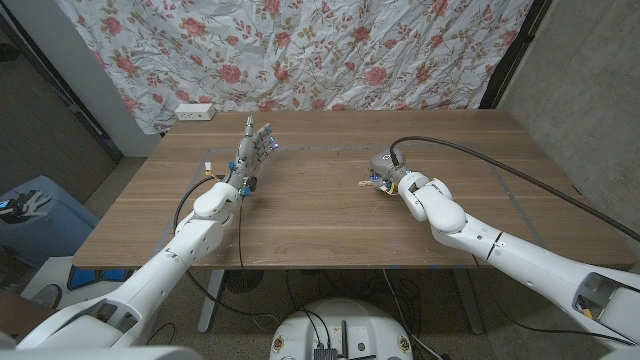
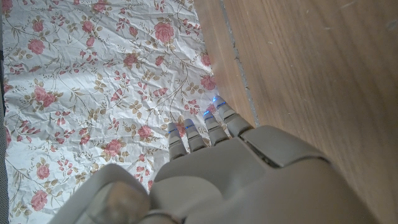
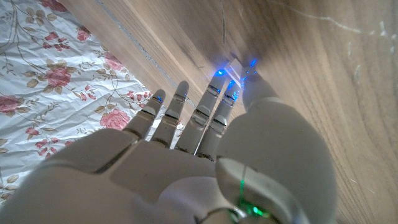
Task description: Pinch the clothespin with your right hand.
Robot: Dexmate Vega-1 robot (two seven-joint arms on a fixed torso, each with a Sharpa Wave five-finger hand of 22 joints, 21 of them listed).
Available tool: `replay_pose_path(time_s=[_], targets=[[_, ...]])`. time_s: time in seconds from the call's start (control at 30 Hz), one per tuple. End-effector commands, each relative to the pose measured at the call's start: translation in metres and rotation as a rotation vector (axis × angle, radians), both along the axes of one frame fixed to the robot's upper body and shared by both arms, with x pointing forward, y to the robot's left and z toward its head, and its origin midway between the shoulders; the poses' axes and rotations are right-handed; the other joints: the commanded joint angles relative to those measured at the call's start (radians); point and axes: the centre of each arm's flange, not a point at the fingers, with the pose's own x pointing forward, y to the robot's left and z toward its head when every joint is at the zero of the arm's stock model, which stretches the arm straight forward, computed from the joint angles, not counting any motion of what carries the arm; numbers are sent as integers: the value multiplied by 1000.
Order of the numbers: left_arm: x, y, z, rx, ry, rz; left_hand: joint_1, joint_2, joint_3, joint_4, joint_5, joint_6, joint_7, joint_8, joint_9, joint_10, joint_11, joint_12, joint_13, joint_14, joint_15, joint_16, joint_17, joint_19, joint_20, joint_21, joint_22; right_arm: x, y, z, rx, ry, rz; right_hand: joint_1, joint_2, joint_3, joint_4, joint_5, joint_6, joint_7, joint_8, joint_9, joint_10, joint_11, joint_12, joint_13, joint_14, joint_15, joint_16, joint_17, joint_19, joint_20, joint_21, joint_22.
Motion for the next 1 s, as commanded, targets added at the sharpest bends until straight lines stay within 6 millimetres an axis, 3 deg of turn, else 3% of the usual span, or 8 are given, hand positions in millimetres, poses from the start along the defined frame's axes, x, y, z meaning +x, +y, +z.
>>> replay_pose_path(time_s=[0.03, 1.0], targets=[[0, 0, 0, 0, 0, 0, 1, 5, 0, 6, 8, 0, -9, 6, 5, 1, -7, 5, 2, 8, -9, 5, 4, 7, -1, 7, 2, 2, -2, -1, 9, -9, 13, 21, 8, -12, 0, -6, 25, 2, 10, -4, 28, 0, 11, 10, 14, -149, 14, 9, 11, -6, 2, 0], [0, 0, 0, 0, 0, 0, 1, 6, 1, 6, 8, 0, -9, 6, 5, 4, -7, 6, 2, 9, -7, 5, 4, 7, -1, 7, 2, -9, -8, 18, 20, -27, 13, 12, 28, -46, 15, -15, 58, 2, 1, -13, 56, 1, 13, 16, 30, -140, 42, 27, 20, 1, 2, 1]])
